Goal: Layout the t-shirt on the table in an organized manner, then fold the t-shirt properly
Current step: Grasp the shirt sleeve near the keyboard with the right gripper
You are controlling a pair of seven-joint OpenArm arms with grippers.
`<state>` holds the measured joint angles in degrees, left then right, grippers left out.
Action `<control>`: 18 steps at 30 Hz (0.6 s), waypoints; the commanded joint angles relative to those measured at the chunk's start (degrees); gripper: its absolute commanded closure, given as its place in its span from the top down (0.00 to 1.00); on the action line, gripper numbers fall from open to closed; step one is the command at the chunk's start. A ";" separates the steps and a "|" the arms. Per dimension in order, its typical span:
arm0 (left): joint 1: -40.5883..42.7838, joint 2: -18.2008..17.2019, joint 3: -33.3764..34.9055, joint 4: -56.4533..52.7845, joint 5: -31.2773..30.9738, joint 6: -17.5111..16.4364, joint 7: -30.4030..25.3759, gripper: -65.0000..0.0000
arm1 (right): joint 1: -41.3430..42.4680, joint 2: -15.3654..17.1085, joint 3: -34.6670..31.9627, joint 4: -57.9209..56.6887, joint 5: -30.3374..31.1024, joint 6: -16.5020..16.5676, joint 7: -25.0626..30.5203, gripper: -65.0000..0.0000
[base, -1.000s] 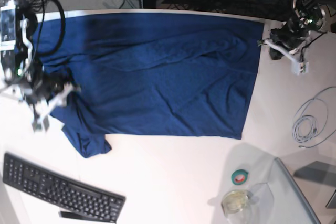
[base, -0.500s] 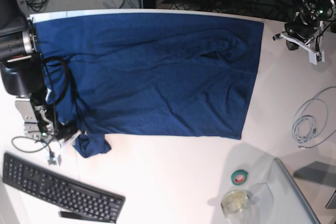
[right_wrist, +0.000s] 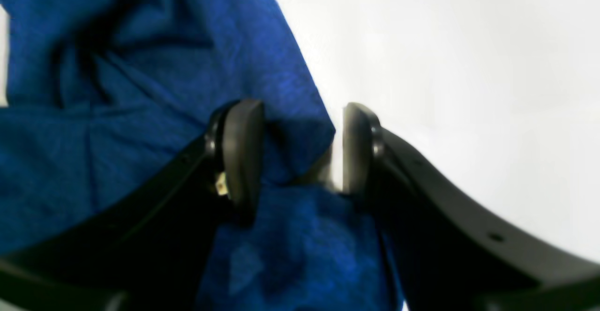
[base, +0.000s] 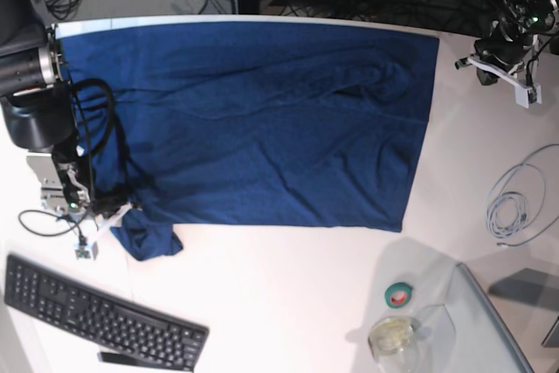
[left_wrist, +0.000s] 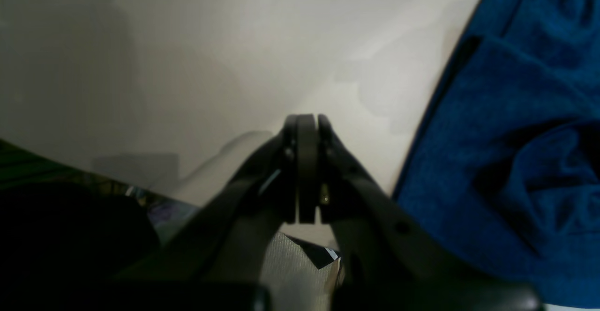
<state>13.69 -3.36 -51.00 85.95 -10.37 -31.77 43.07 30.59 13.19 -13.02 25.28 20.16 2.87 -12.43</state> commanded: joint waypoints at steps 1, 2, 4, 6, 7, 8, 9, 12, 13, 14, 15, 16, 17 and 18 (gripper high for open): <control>0.06 -0.91 -0.21 0.77 -0.57 -0.19 -0.83 0.00 | 1.46 0.48 0.05 0.00 -0.51 -0.28 0.43 0.36; 0.06 -0.91 -0.21 0.77 -0.57 -0.19 -0.83 0.00 | 1.37 0.48 0.05 -0.18 -0.51 -0.10 0.78 0.29; 0.06 -0.91 -0.21 0.77 -0.57 -0.19 -0.83 0.00 | 0.75 0.48 0.40 0.17 -0.51 -0.02 0.95 0.08; 0.06 -0.91 -0.21 0.77 -0.40 -0.19 -0.83 0.00 | 0.14 0.57 0.49 2.19 -0.51 -0.02 0.87 0.00; 0.06 -0.91 -0.21 0.77 -0.31 -0.19 -0.83 0.00 | -0.04 0.66 0.49 3.87 -0.51 -0.02 0.78 0.00; 0.06 -0.91 -0.21 0.77 -0.31 -0.19 -0.83 0.00 | -1.01 0.83 0.49 5.71 -0.51 -0.02 0.69 0.00; 0.06 -0.91 -0.21 0.77 -0.31 -0.19 -0.83 0.00 | -1.89 0.92 0.49 8.00 -0.51 -0.02 0.69 0.00; 0.06 -0.91 -0.21 0.77 -0.13 -0.19 -0.83 0.00 | -3.73 1.80 0.49 14.77 -0.51 -0.02 -0.37 0.00; 0.06 -0.91 -0.21 0.95 -0.13 -0.19 -0.83 0.00 | -3.82 2.50 0.58 16.88 -0.51 -0.02 -1.86 0.00; 0.06 -0.91 -0.21 0.95 -0.13 -0.19 -0.74 0.00 | -4.00 2.77 0.58 18.63 -0.51 -0.10 -3.27 0.00; 0.06 -0.91 -0.21 0.95 -0.13 -0.19 -0.74 0.00 | -4.00 3.20 0.58 20.66 -0.51 -0.28 -4.67 0.00; 0.06 -0.91 -0.21 1.04 -0.13 -0.19 -0.74 0.00 | -4.00 3.29 0.58 22.24 -0.51 -0.28 -5.55 0.00; 0.06 -0.91 -0.21 1.04 -0.13 -0.19 -0.74 0.00 | -4.00 3.38 0.58 23.47 -0.51 -0.37 -6.26 0.00; 0.06 -0.91 -0.12 1.04 -0.13 -0.19 -0.74 0.00 | -4.00 3.91 0.58 24.79 -0.51 -0.37 -6.87 0.00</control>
<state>13.82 -3.36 -50.94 85.86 -10.11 -31.77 43.07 25.10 16.73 -12.71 49.23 19.33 2.74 -19.99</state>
